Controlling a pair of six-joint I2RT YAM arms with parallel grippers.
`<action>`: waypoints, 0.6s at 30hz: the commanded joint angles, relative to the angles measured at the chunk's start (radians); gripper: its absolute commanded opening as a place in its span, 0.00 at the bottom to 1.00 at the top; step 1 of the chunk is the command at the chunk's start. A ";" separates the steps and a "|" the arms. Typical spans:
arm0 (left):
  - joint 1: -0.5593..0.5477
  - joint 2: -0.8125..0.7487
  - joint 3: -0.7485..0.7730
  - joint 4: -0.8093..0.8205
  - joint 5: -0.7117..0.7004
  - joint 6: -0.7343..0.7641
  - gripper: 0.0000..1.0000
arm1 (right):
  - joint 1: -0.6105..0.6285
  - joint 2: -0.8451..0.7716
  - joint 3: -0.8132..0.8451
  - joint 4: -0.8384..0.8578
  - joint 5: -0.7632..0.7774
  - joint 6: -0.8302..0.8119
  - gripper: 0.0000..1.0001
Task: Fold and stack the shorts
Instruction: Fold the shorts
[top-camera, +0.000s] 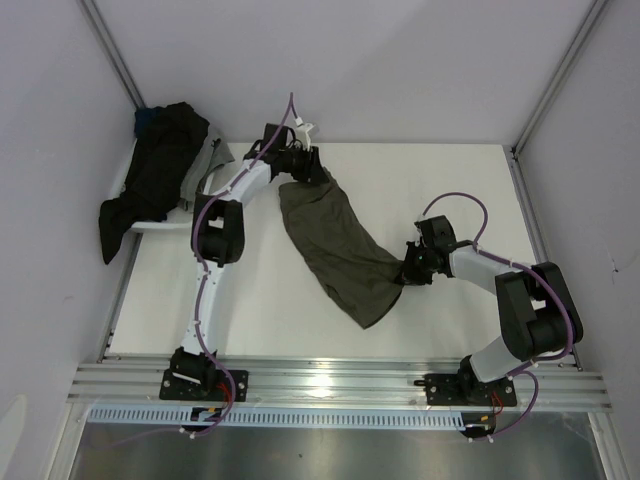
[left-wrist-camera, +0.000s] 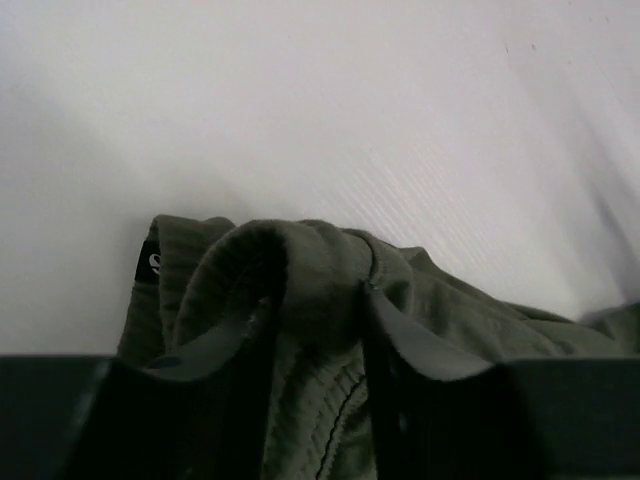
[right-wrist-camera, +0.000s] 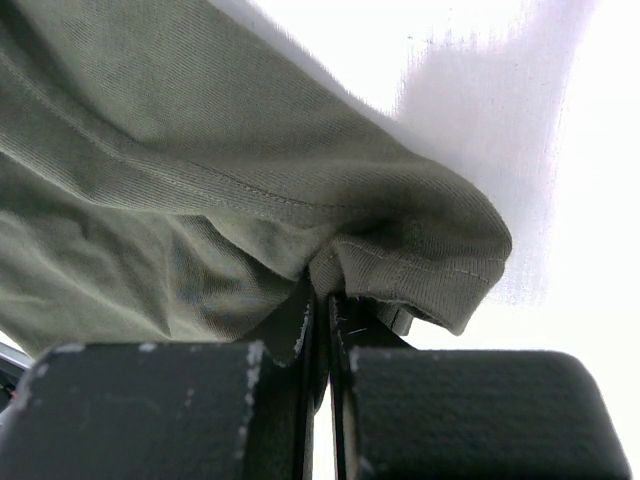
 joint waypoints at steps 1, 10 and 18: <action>-0.017 0.013 0.047 0.038 0.036 0.010 0.37 | 0.011 0.028 0.004 -0.019 0.006 -0.020 0.00; -0.020 0.018 0.058 0.023 -0.034 0.006 0.00 | 0.011 0.022 -0.002 -0.019 0.003 -0.022 0.00; 0.025 -0.022 0.024 0.059 -0.330 -0.084 0.00 | 0.012 -0.004 -0.042 -0.025 -0.002 -0.008 0.00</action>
